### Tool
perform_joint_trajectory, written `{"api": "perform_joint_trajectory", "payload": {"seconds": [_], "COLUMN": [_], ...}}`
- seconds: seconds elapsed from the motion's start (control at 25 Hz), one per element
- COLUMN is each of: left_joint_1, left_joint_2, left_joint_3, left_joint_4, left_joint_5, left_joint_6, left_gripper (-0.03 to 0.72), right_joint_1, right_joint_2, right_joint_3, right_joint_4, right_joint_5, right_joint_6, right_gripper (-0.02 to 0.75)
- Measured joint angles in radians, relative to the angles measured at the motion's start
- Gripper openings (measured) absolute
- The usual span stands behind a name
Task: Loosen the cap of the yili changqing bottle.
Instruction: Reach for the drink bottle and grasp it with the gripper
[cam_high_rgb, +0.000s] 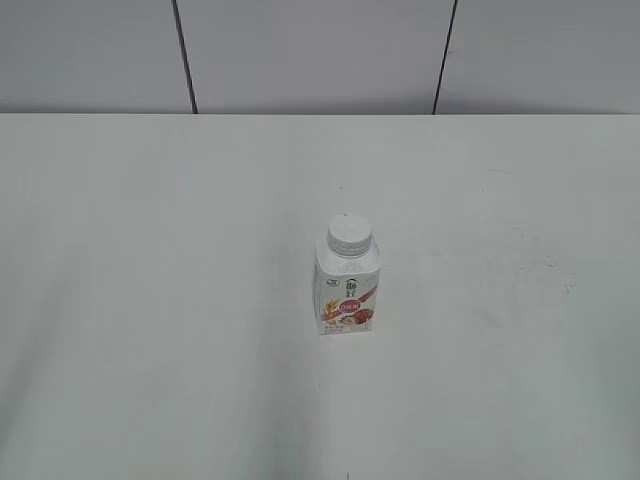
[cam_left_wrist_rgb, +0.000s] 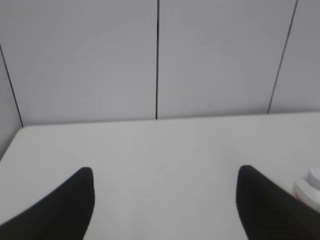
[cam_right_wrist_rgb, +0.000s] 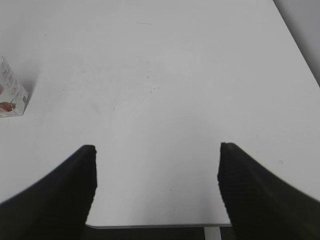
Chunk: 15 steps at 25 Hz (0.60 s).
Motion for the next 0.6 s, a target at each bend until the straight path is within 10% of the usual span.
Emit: {"api": "perform_joint_trajectory", "payload": {"seconds": [0.6], "left_joint_1": [0.000], "left_joint_2": [0.231], "left_joint_3": [0.160], "left_joint_4": [0.024], "left_joint_5": [-0.505], "left_joint_6": [0.000], "left_gripper": [0.533], "right_joint_1": [0.000], "right_joint_2": [0.000], "right_joint_3": [0.000], "right_joint_4": [0.000], "right_joint_5": [0.000], "right_joint_6": [0.000], "right_gripper": [0.592]}}
